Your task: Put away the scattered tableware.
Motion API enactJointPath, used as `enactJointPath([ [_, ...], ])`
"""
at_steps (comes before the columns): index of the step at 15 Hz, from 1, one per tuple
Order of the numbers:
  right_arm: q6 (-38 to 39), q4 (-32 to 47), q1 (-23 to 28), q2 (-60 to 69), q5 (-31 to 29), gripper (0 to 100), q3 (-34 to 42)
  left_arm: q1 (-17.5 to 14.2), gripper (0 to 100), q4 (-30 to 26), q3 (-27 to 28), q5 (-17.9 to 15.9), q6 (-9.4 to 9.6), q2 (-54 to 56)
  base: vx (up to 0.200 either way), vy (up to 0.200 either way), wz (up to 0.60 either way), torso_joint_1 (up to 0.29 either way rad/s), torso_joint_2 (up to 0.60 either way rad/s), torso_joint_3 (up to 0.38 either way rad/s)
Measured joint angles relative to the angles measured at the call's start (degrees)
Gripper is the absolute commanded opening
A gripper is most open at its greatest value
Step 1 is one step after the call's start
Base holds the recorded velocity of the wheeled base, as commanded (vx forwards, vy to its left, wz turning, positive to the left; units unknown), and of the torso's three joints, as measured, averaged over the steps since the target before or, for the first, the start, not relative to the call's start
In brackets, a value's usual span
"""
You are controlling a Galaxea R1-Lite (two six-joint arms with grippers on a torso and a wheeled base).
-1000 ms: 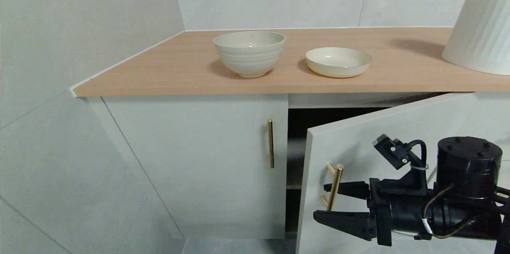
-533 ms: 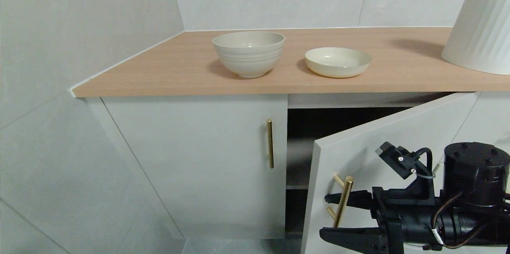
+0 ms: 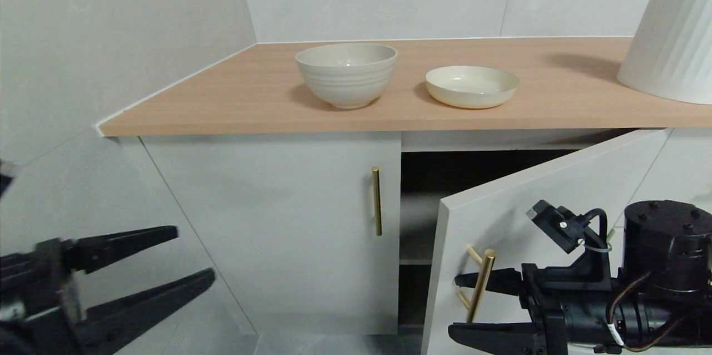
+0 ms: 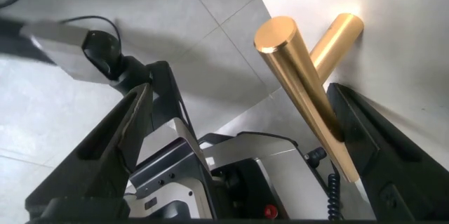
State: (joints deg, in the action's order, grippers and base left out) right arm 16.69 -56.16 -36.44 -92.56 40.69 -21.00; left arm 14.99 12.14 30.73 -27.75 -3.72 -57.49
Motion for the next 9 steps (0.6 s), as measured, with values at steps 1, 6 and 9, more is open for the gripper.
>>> enactJointPath([
  [1,-0.02,0.05,0.00,0.10,0.06,100,0.00,3.24,100,3.73,0.35,-0.22,-1.28,-4.99,0.000,0.000,0.00,0.000,0.00,0.000],
  [6,-0.09,-0.17,0.06,0.15,0.17,100,0.45,15.90,100,16.51,-4.17,-0.24,-4.82,-18.94,0.000,0.000,0.00,0.000,0.00,0.000],
  [9,-0.09,-0.17,0.06,0.15,0.17,100,0.48,18.47,100,23.27,-3.69,0.24,-4.66,-25.83,0.000,0.000,0.00,0.000,0.00,0.000],
])
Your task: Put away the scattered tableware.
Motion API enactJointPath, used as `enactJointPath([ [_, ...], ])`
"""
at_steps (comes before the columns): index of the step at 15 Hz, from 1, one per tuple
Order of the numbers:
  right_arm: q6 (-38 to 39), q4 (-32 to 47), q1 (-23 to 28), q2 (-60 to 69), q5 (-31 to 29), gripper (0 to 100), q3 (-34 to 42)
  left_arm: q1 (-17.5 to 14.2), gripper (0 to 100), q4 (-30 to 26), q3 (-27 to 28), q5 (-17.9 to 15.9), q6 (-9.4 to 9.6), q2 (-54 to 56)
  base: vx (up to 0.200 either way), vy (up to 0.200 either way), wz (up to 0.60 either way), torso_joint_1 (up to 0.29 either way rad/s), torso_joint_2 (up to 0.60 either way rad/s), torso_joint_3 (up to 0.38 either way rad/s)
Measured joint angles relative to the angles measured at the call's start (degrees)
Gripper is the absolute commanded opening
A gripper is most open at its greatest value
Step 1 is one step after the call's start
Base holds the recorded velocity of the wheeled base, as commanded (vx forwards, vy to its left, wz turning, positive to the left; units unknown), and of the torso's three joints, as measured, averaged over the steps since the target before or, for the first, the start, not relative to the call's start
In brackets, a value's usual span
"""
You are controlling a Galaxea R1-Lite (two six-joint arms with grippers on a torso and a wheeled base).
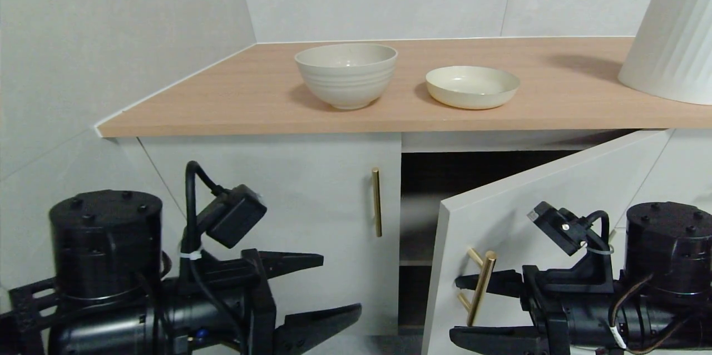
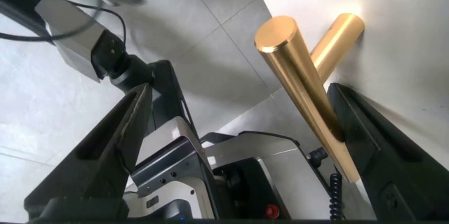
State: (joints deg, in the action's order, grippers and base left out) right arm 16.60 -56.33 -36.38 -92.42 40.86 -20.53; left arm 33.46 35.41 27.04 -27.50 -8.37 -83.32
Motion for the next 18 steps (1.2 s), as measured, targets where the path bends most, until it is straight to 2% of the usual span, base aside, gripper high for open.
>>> enactJointPath([
  [2,-0.07,0.04,0.00,0.02,0.00,100,0.00,1.21,100,4.29,2.04,2.16,0.79,-5.07,0.000,0.000,0.00,0.000,0.00,0.000],
  [3,-0.07,0.04,0.00,0.06,0.00,100,0.05,2.00,0,6.30,3.24,3.67,1.45,-7.66,0.000,0.000,0.00,0.000,0.00,0.000],
  [6,-0.11,0.09,0.00,0.13,0.00,100,0.11,4.55,0,14.46,5.64,6.77,3.45,-15.24,0.000,0.000,0.00,0.000,0.00,0.000],
  [8,-0.13,0.04,0.00,0.13,0.00,100,0.20,5.69,0,23.04,6.25,9.45,3.54,-20.13,0.000,0.000,0.00,0.000,0.00,0.000],
  [9,-0.16,0.06,0.00,0.09,0.00,100,0.22,6.11,0,26.83,6.78,12.34,3.34,-22.47,0.000,0.000,0.00,0.000,0.00,0.000],
  [10,-0.16,0.04,0.00,0.06,0.00,100,0.22,6.45,0,28.79,7.39,14.13,3.21,-24.22,0.000,0.000,0.00,0.000,0.00,0.000],
  [11,-0.16,0.06,0.00,0.06,0.00,100,0.22,6.83,0,28.88,7.79,14.26,3.01,-25.44,0.000,0.000,0.00,0.000,0.00,0.000],
  [12,-0.16,0.04,0.00,0.06,0.00,100,0.22,7.11,0,28.99,8.24,14.07,2.08,-26.36,0.000,0.000,0.00,0.000,0.00,0.000],
  [14,-0.16,0.06,0.00,0.13,-0.04,100,0.24,8.05,0,29.10,9.16,13.17,-1.77,-27.34,0.000,0.000,0.00,0.000,0.00,0.000],
  [15,-0.16,0.12,0.00,0.16,-0.06,100,0.24,8.62,0,29.40,9.81,11.93,-5.28,-27.61,0.000,0.000,0.00,0.000,0.00,0.000],
  [16,-0.21,0.11,0.00,0.17,-0.06,100,0.24,9.01,0,29.89,10.33,10.56,-6.90,-27.78,0.000,0.000,0.00,0.000,0.00,0.000],
  [18,-0.22,0.09,0.00,0.28,-0.17,100,0.24,9.39,0,30.05,10.58,6.84,-7.36,-28.20,0.000,0.000,0.00,0.000,0.00,0.000],
])
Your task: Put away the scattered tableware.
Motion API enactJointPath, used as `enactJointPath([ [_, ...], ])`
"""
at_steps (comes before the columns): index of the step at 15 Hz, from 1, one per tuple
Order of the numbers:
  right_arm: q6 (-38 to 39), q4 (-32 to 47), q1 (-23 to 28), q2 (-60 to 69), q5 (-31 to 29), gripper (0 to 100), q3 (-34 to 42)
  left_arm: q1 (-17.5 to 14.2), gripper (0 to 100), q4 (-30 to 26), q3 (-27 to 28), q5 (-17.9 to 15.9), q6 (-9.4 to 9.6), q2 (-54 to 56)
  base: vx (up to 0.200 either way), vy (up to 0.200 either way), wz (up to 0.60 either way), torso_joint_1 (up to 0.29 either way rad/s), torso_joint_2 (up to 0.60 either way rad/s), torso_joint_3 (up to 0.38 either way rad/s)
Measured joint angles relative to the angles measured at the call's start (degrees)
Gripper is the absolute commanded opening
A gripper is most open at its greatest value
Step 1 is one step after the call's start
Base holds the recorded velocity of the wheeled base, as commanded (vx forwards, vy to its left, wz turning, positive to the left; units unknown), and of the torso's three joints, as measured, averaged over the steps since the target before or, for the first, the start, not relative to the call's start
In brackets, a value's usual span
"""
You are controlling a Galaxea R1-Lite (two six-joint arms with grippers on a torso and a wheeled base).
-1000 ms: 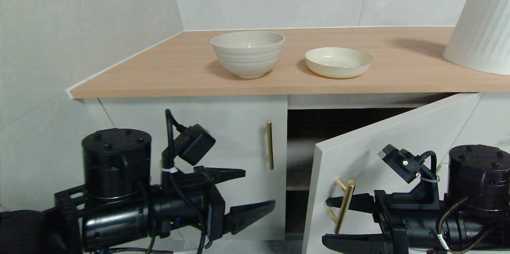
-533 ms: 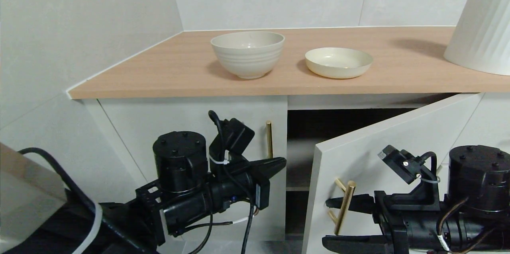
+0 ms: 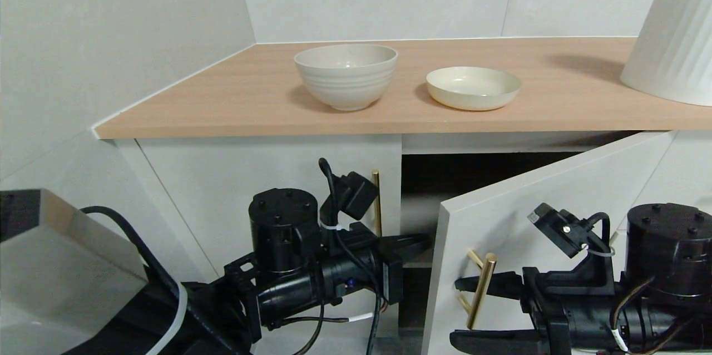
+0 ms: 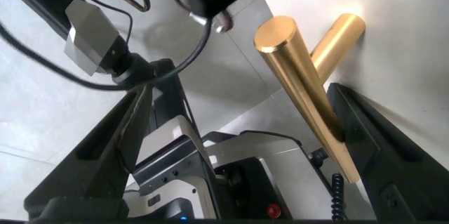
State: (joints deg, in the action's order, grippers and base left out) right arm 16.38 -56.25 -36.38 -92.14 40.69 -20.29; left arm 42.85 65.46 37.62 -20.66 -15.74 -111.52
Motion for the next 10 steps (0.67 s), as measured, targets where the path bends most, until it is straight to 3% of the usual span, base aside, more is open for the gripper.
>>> enactJointPath([
  [10,-0.07,-1.48,5.01,3.35,-0.18,100,0.52,1.91,0,2.30,2.56,-0.49,-0.05,-4.74,0.000,0.000,0.00,0.000,0.00,0.000],
])
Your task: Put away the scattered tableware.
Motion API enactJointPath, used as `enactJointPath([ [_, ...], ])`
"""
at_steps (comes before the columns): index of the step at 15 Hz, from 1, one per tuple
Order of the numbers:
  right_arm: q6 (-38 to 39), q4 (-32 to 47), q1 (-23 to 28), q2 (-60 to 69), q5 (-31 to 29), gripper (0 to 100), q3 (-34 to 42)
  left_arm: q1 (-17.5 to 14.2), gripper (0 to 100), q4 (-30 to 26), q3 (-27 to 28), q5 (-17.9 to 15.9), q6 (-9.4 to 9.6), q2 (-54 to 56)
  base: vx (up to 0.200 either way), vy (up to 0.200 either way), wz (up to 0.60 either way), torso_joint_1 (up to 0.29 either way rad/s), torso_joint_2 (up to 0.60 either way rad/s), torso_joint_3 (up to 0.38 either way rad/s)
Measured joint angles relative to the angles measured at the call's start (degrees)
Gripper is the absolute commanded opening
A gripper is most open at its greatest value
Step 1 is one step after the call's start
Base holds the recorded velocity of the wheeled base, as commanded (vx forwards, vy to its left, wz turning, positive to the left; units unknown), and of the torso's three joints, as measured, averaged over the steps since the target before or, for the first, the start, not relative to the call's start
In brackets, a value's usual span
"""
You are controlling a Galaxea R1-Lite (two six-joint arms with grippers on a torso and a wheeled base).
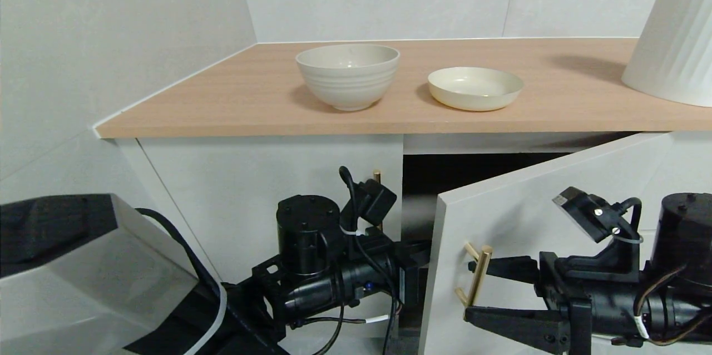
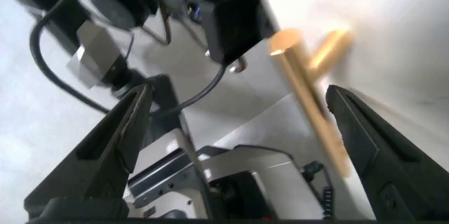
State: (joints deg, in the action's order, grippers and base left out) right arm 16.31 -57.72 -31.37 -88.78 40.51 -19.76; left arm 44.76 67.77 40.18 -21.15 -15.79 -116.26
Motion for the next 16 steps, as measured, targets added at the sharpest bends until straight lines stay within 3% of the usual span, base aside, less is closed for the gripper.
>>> enactJointPath([
  [5,-2.39,1.62,3.73,4.56,-0.33,100,1.18,0.83,0,0.17,0.45,-0.04,-0.02,-1.02,0.000,0.000,0.00,0.000,0.00,0.000],
  [8,-3.94,11.69,4.30,9.73,-1.05,100,0.55,0.94,0,0.17,0.66,0.05,-0.02,-1.27,0.000,0.000,0.00,0.000,0.00,0.000],
  [12,-9.96,12.97,5.29,13.35,-11.42,100,-1.56,0.94,0,0.06,0.77,0.05,-0.06,-1.40,0.000,0.000,0.00,0.000,0.00,0.000],
  [16,-10.90,17.14,5.19,16.32,-12.92,100,-2.72,1.38,0,-0.30,1.68,0.24,0.00,-1.63,0.000,0.000,0.00,0.000,0.00,0.000],
])
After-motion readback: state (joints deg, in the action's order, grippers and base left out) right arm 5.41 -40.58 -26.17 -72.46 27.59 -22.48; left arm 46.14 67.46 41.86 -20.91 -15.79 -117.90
